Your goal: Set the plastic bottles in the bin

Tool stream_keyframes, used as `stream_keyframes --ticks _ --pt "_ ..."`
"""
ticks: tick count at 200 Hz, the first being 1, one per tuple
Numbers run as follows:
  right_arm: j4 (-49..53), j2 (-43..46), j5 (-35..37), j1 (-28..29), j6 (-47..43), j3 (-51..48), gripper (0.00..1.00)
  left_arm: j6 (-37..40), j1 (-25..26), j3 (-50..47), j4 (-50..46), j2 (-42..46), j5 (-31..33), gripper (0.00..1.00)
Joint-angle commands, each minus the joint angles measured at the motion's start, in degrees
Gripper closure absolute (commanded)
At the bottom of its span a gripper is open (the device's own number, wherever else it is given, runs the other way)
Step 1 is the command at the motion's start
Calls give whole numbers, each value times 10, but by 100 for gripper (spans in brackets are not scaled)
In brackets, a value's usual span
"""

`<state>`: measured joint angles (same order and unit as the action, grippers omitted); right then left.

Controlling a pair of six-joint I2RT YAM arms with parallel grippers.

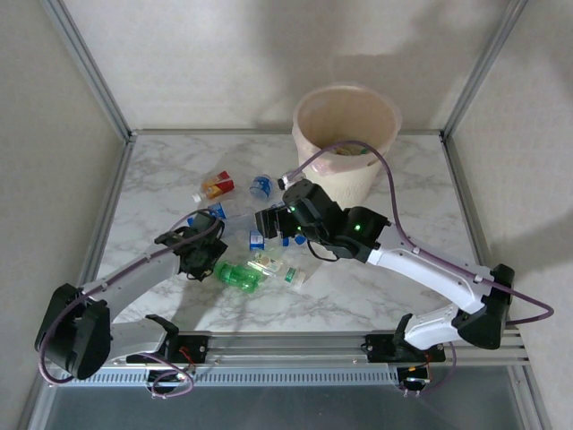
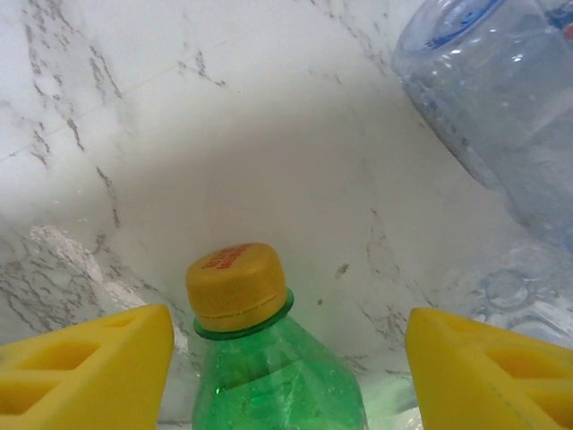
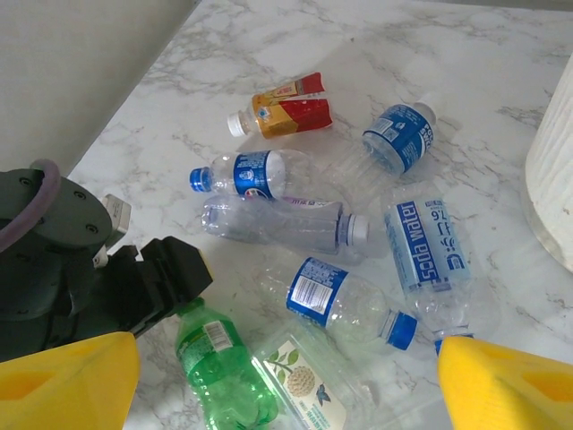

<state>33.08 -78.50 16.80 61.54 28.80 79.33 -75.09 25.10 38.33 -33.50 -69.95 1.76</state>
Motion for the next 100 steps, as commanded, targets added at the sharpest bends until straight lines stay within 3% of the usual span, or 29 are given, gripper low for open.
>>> stream_keyframes --ticks 1,100 --pt "10 19 16 7 11 -9 13 -32 2 -12 4 -16 18 32" --pt "12 27 24 11 18 -15 14 -28 2 -21 42 -76 11 44"
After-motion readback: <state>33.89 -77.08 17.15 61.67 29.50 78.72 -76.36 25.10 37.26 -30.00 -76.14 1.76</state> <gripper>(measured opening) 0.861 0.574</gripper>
